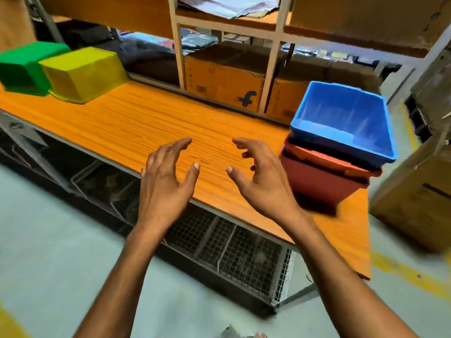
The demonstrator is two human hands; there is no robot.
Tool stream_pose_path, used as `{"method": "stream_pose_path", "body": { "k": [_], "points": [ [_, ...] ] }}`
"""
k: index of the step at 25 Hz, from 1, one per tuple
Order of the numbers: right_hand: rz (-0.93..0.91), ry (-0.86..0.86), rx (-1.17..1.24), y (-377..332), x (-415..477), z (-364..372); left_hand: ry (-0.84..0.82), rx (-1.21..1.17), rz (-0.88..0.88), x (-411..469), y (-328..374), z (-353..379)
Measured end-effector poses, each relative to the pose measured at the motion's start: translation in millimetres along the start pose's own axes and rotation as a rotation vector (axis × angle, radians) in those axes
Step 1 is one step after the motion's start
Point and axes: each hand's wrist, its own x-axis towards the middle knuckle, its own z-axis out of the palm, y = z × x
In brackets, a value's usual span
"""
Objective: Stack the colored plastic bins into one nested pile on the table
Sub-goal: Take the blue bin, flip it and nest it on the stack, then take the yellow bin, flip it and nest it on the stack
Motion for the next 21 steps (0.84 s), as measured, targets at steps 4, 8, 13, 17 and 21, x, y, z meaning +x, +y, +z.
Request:
{"method": "stream_pose_path", "body": {
  "k": [4, 8, 13, 17, 21],
  "points": [
    [-0.024, -0.083, -0.016, -53.7, -9.8, 80.4, 0.009, 0.08, -0.043, -21.0, -71.6, -65.8],
    [-0.034, -0.129, -0.002, -112.8, -10.6, 161.3, 0.018, 0.247, -0.008, -40.7, -141.8, -137.6],
    [0.0, -0.182, 0.076, -171.3, 2.1, 246.7, 0.027, 0.328, -0.063, -51.1, -215.4, -203.8],
    [0.003, -0.224, 0.096, -200.1, 30.9, 301.0, 0.023, 0.313, -0.15, -36.5, -269.9, -226.4],
    [-0.014, -0.233, 0.099, -208.3, 82.7, 354.3, 0.0, 0.273, -0.197, 9.9, -329.7, -235.8]
  ]
}}
